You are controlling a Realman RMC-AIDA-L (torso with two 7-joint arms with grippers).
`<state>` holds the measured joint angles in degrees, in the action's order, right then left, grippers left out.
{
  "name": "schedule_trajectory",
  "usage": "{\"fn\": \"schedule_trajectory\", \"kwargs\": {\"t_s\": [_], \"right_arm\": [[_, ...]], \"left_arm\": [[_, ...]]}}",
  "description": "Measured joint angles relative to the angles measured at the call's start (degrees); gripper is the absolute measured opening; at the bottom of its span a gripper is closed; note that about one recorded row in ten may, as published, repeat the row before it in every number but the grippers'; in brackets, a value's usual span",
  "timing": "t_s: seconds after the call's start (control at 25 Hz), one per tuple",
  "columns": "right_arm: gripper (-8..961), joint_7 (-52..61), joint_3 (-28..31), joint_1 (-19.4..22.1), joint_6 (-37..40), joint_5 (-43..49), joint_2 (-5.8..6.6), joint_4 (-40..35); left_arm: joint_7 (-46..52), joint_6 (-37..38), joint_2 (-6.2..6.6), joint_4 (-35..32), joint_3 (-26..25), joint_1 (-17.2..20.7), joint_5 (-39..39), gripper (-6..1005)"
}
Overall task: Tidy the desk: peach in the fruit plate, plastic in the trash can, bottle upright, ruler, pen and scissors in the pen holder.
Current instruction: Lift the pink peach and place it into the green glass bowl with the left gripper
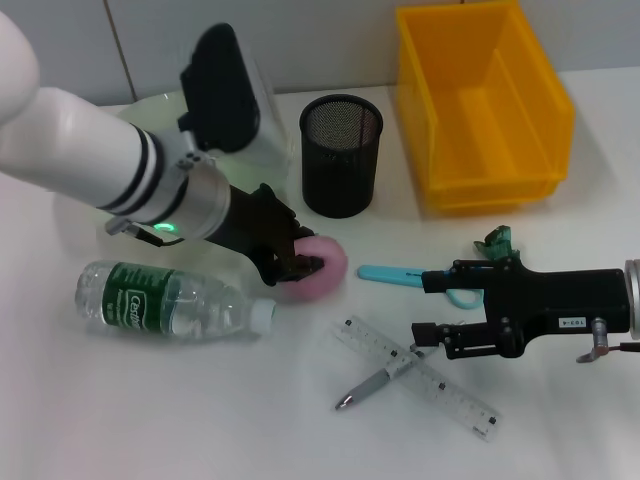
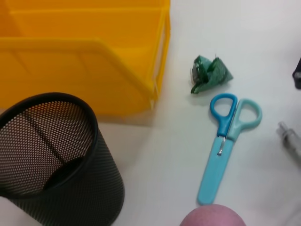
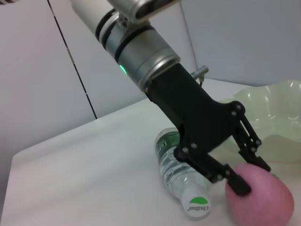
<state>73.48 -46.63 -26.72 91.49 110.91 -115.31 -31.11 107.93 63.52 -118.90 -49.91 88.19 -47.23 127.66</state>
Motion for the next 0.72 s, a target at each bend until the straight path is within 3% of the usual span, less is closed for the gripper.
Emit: {"fn": "schedule_trajectory", "kwargs": {"t_s": [0.16, 0.24, 0.28, 0.4, 0.44, 0.56, 0.72], "right_arm": [[709, 0.0, 0.0, 0.0, 0.0, 0.0, 0.0, 0.0], [708, 0.0, 0.1, 0.0, 0.0, 0.0, 0.0, 0.0], [707, 0.0, 0.1, 0.0, 0.0, 0.0, 0.0, 0.0], [705, 0.0, 0.1, 0.2, 0.0, 0.0, 0.0, 0.0], [704, 0.0, 0.2, 0.3, 0.0, 0.0, 0.0, 0.0], [702, 0.0, 0.2, 0.3, 0.0, 0.0, 0.0, 0.0], [700, 0.0, 0.2, 0.3, 0.0, 0.0, -0.06, 0.0]], "left_arm": [[0.0, 0.0, 0.0, 0.0, 0.0, 0.0, 0.0, 327], [0.7, 9.5, 0.31, -1.0, -11.0, 0.6, -5.7, 302], [0.7, 9.5, 0.31, -1.0, -11.0, 0.6, -5.7, 296], [0.4, 13.3, 0.35, -2.1, -19.6, 2.7, -9.8, 281], [0.1, 13.3, 0.34, -2.4, -23.8, 4.6, -12.2, 275], [-1.2, 10.1, 0.34, -2.1, -29.0, 7.9, -17.4, 260], [-3.6, 3.9, 0.34, -0.3, -30.7, 11.4, -23.8, 231]]}}
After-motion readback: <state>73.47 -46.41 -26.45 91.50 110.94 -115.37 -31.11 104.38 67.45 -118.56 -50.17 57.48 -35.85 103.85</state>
